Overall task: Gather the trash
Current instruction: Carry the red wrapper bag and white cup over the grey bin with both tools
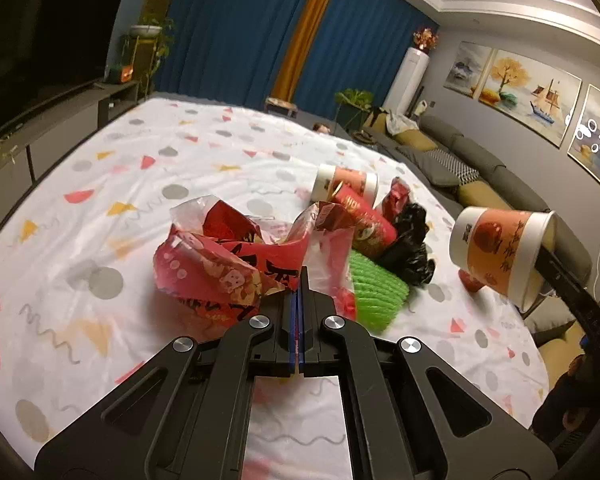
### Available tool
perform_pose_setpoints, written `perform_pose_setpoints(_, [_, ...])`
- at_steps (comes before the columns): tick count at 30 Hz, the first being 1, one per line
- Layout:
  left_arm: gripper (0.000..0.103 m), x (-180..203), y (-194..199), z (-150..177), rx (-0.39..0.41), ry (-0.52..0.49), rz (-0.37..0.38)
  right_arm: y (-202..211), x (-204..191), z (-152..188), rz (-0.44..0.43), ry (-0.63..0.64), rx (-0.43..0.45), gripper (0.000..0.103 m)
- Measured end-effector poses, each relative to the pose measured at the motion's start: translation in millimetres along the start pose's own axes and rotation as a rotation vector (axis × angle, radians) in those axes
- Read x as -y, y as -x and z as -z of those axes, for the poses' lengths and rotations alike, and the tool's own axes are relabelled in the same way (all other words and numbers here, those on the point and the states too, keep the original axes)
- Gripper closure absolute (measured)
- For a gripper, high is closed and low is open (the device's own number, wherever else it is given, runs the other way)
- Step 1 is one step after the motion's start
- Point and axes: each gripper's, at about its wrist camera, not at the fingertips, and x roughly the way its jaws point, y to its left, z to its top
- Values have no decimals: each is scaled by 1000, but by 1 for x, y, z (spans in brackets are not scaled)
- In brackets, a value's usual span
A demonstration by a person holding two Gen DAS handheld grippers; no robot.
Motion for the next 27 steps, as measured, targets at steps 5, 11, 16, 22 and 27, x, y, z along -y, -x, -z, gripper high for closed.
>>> perform_pose_setpoints(5, [103,9,21,-4,44,-12,-3,16,9,-1,10,-20,23,99])
perform_pose_setpoints(11, [103,29,35,-6,76,-39,6,32,19,-1,26,-33,45,99])
perform_pose_setpoints(16, [103,50,38,-8,90,-69,19,48,32,0,44,-47,67,99])
perform_pose_setpoints(22, [103,82,38,-10,104,-113,41,65,52,-2,68,-68,92,99])
perform_pose_setpoints(27, [103,117,33,-15,114,-159,84,78,75,-5,102,-87,114,99])
